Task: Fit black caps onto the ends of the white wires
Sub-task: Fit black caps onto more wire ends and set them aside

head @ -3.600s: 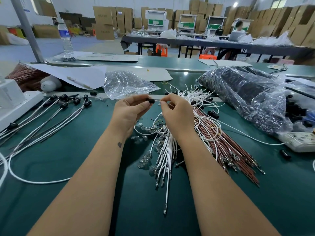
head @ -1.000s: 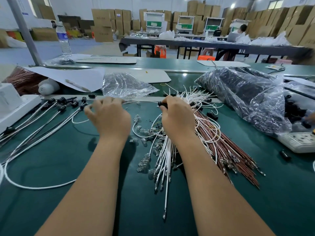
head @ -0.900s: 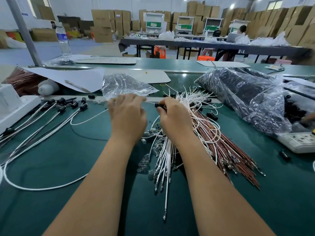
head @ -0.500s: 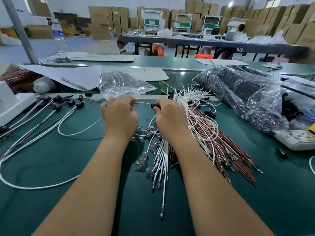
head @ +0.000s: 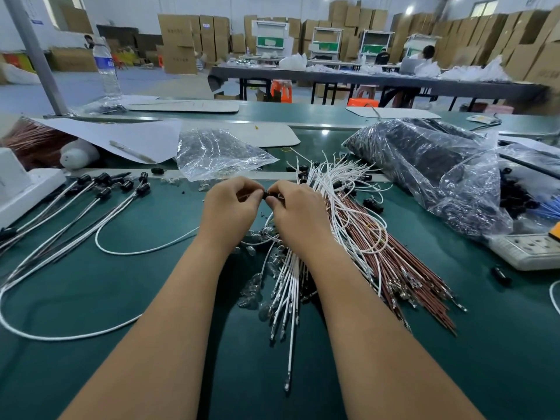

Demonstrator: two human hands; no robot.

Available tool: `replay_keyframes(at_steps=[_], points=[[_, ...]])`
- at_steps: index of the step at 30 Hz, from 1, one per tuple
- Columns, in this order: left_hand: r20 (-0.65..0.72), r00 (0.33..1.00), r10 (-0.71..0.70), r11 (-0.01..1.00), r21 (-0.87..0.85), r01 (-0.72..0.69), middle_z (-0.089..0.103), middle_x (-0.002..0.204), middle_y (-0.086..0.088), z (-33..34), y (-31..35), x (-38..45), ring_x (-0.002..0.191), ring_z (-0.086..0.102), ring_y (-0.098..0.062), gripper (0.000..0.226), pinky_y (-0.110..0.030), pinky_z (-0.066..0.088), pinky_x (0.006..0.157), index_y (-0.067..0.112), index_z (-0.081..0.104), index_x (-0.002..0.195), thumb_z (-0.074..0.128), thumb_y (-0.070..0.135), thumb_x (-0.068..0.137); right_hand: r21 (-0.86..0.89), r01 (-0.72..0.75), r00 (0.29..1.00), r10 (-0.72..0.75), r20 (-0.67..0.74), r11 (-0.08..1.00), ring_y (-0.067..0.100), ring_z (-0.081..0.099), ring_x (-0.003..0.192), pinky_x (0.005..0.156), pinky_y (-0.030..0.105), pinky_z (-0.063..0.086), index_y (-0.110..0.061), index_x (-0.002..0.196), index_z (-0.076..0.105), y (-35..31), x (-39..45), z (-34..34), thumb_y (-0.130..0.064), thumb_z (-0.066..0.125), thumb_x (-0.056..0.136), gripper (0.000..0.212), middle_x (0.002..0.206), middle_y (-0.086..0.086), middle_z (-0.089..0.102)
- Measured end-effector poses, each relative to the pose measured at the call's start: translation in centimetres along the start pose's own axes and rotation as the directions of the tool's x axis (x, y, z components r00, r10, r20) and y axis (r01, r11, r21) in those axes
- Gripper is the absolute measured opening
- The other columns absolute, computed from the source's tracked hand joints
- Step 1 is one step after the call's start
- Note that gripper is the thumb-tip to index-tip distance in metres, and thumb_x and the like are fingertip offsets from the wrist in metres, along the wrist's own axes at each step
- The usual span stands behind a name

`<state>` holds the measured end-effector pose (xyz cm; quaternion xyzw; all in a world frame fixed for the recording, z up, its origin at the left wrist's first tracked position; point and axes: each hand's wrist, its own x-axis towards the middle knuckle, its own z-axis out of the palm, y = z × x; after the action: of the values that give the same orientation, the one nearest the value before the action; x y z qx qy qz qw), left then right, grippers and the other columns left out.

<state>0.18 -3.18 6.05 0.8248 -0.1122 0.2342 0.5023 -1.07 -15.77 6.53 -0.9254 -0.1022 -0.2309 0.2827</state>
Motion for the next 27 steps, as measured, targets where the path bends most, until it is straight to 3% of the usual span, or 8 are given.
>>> replay_keyframes(at_steps=[5,11,15,22,27], points=[[0.086,0.995,-0.051,0.996,-0.071,0.058,0.067,0.076,0.008,-0.4,-0.7,0.3,0.063,0.058,0.007,0.01,-0.007,0.045,0.062,0.014,0.072,0.09,0.063,0.008,0.09,0.068,-0.01,1.0,0.01,0.007,0.998,0.022,0.06,0.095,0.092,0.04,0.043,-0.02,0.107,0.068,0.0,0.0,-0.1,-0.025,0.056,0.095,0.017,0.097,0.0,0.07],[-0.014,0.992,-0.122,0.983,-0.136,0.119,0.062,0.066,0.001,-0.9,-1.1,0.6,0.048,0.05,0.006,0.016,-0.004,0.039,0.049,0.018,0.068,0.075,0.065,0.009,0.089,0.245,-0.067,0.988,0.098,-0.119,0.967,0.011,0.06,0.075,0.078,0.038,0.053,-0.019,0.103,0.063,0.3,0.0,-0.5,-0.02,0.063,0.091,0.012,0.079,-0.012,0.06],[-0.023,0.99,-0.141,0.978,-0.156,0.136,0.063,0.066,0.002,-1.2,-1.4,0.7,0.053,0.051,-0.001,0.024,-0.005,0.041,0.051,0.026,0.066,0.07,0.066,0.011,0.088,0.309,-0.061,0.974,0.124,-0.19,0.949,0.003,0.057,0.07,0.071,0.035,0.054,-0.02,0.096,0.064,0.5,0.1,-0.6,-0.016,0.062,0.09,0.007,0.075,-0.015,0.058],[0.012,0.992,-0.122,0.979,-0.162,0.123,0.064,0.066,0.001,-1.1,-1.3,0.6,0.05,0.05,0.003,0.022,-0.006,0.041,0.051,0.026,0.068,0.071,0.066,0.013,0.088,0.281,-0.014,0.968,0.082,-0.235,0.96,0.008,0.058,0.068,0.068,0.032,0.053,-0.019,0.091,0.069,0.6,0.1,-0.8,-0.014,0.064,0.089,0.008,0.076,-0.011,0.063],[0.024,0.992,-0.125,0.972,-0.197,0.127,0.066,0.07,0.0,-1.1,-1.2,0.5,0.059,0.056,-0.005,0.02,-0.007,0.044,0.054,0.026,0.067,0.073,0.066,0.013,0.089,0.301,-0.019,0.971,0.089,-0.221,0.954,0.009,0.058,0.069,0.071,0.03,0.052,-0.016,0.092,0.071,0.8,0.2,-0.6,-0.014,0.064,0.089,0.008,0.08,-0.008,0.065]])
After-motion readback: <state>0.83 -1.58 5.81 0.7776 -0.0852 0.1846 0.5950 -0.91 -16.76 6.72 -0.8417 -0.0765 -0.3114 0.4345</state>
